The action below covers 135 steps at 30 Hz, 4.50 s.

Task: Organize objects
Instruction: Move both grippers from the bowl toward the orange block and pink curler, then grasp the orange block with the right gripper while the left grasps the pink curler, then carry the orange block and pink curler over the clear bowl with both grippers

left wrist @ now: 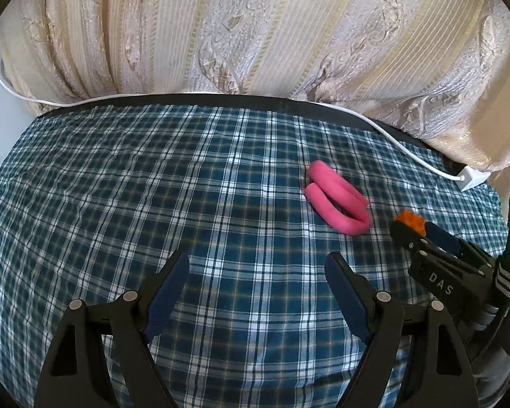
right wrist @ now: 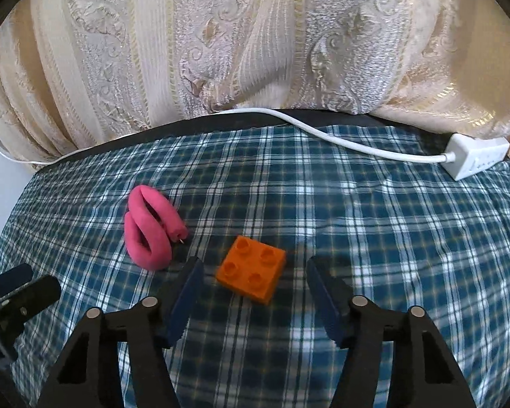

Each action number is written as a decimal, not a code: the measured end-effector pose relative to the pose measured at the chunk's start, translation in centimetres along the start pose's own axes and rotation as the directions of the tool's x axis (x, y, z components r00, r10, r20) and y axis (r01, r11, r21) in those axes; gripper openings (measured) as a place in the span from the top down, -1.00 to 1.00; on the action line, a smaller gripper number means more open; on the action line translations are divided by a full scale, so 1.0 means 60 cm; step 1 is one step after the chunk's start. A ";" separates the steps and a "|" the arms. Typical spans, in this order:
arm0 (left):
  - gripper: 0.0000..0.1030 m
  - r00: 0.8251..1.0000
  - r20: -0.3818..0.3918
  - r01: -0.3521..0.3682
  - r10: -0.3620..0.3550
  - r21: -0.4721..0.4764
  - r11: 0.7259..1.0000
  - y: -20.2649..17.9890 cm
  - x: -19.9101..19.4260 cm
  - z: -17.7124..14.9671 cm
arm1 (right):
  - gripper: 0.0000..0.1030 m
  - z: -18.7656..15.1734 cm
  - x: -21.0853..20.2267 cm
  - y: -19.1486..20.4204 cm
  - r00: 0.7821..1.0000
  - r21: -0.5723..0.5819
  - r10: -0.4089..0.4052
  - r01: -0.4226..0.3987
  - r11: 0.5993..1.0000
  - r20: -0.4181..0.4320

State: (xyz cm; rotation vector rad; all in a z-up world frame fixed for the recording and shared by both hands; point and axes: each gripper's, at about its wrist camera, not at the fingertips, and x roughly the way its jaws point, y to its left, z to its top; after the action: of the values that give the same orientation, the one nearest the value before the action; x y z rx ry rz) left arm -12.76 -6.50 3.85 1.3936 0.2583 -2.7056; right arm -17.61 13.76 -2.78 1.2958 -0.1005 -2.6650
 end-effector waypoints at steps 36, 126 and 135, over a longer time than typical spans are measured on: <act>-0.61 0.999 -0.008 0.047 -0.047 0.011 0.999 -0.076 0.038 0.035 | 0.15 -0.122 -0.114 -0.055 0.999 0.013 -0.037 0.037 0.999 0.038; -0.04 0.990 0.091 0.093 -0.107 0.144 0.985 -0.171 -0.048 -0.065 | 0.15 -0.139 -0.184 -0.096 0.972 0.084 -0.101 0.085 0.993 0.210; -0.04 0.987 0.123 0.080 -0.105 0.196 0.977 -0.188 -0.081 -0.094 | 0.14 -0.143 -0.206 -0.096 0.956 0.091 -0.142 0.122 0.988 0.256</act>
State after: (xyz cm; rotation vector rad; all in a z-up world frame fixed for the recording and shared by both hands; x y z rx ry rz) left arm -7.15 5.64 5.82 1.2666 0.0558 -2.9532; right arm -4.15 21.86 0.68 0.9942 -0.1538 -2.9623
